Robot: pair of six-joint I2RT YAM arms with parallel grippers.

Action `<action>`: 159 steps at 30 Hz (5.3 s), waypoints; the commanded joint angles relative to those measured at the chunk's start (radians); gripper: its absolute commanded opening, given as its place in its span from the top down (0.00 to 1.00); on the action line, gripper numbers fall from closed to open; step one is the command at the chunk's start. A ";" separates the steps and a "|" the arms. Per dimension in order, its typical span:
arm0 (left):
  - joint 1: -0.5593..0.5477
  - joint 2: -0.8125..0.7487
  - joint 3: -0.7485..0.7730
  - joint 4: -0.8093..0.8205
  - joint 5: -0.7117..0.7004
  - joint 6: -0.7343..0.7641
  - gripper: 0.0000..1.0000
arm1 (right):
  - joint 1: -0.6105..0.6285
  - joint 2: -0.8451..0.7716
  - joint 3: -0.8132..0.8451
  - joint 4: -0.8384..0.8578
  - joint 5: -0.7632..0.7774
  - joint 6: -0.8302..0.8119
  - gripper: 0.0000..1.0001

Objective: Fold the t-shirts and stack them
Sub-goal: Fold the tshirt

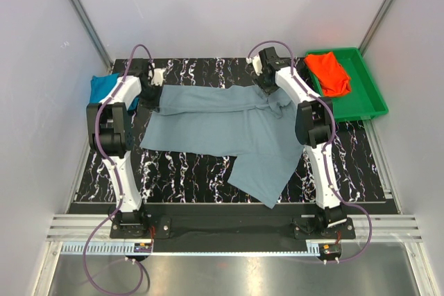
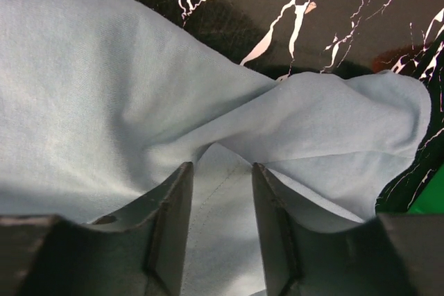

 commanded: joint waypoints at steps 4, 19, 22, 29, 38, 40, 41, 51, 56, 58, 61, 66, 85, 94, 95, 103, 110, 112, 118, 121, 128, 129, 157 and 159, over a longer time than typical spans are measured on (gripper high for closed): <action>0.002 -0.001 0.043 0.011 0.023 -0.007 0.99 | 0.009 0.002 0.003 0.006 0.017 -0.003 0.63; 0.002 0.009 0.054 0.018 0.025 -0.009 0.99 | 0.007 0.000 -0.017 -0.004 0.015 -0.008 0.84; 0.003 0.012 0.060 0.018 0.025 -0.010 0.99 | 0.006 -0.007 -0.010 0.000 0.022 -0.009 0.97; 0.003 0.019 0.077 0.019 0.023 -0.015 0.99 | 0.007 -0.043 -0.007 0.017 0.031 -0.005 1.00; 0.003 0.023 0.083 0.016 0.028 -0.016 0.99 | 0.007 -0.044 -0.010 0.008 0.028 0.021 0.52; 0.003 0.020 0.078 0.013 0.029 -0.016 0.99 | 0.010 -0.043 -0.010 0.002 0.022 0.023 0.50; 0.003 0.022 0.077 0.015 0.031 -0.018 0.99 | 0.012 -0.038 -0.008 0.002 0.020 0.021 0.50; 0.003 0.014 0.070 0.016 0.029 -0.019 0.99 | 0.021 -0.006 -0.002 -0.001 0.017 0.015 0.57; 0.003 0.014 0.074 0.013 0.026 -0.016 0.99 | 0.023 0.005 -0.004 -0.004 0.020 0.009 0.68; 0.002 0.014 0.074 0.015 0.025 -0.015 0.99 | 0.024 0.003 -0.005 -0.004 0.019 0.004 0.77; 0.002 0.017 0.077 0.015 0.023 -0.015 0.99 | 0.023 0.000 -0.010 -0.003 0.019 0.000 0.84; 0.002 0.020 0.083 0.015 0.026 -0.019 0.99 | 0.023 -0.006 -0.017 -0.004 0.022 0.001 0.86; 0.003 0.022 0.077 0.016 0.028 -0.018 0.99 | 0.032 0.002 -0.034 0.000 0.040 0.006 0.50; 0.003 0.023 0.077 0.018 0.028 -0.019 0.99 | 0.032 0.010 -0.047 0.012 0.065 -0.005 0.64; 0.003 0.025 0.077 0.018 0.028 -0.018 0.99 | 0.032 0.010 -0.045 0.014 0.068 -0.005 0.68; 0.003 0.025 0.080 0.021 0.034 -0.024 0.99 | 0.032 -0.001 -0.037 0.019 0.074 -0.002 0.85; 0.003 0.025 0.086 0.022 0.028 -0.015 0.99 | 0.032 -0.056 -0.013 0.039 0.114 -0.002 0.85; 0.003 0.028 0.098 0.022 0.022 -0.015 0.99 | 0.032 -0.084 -0.005 0.042 0.117 -0.006 0.86; 0.005 0.060 0.181 0.010 0.005 -0.009 0.99 | 0.026 -0.147 -0.020 0.065 0.153 -0.008 0.90; 0.006 0.091 0.250 -0.007 -0.005 0.001 0.99 | 0.015 -0.168 -0.019 0.078 0.172 -0.017 0.92; 0.006 0.166 0.441 -0.062 -0.020 0.022 0.99 | -0.025 -0.179 0.012 0.088 0.190 -0.032 0.95; 0.005 0.167 0.452 -0.067 -0.021 0.025 0.99 | -0.027 -0.191 0.007 0.088 0.192 -0.031 0.96; 0.008 0.052 0.417 -0.168 -0.006 0.111 0.98 | 0.006 -0.641 -0.628 -0.027 0.016 0.129 1.00; 0.010 0.043 0.397 -0.171 0.002 0.116 0.98 | 0.006 -0.650 -0.685 -0.026 0.009 0.130 1.00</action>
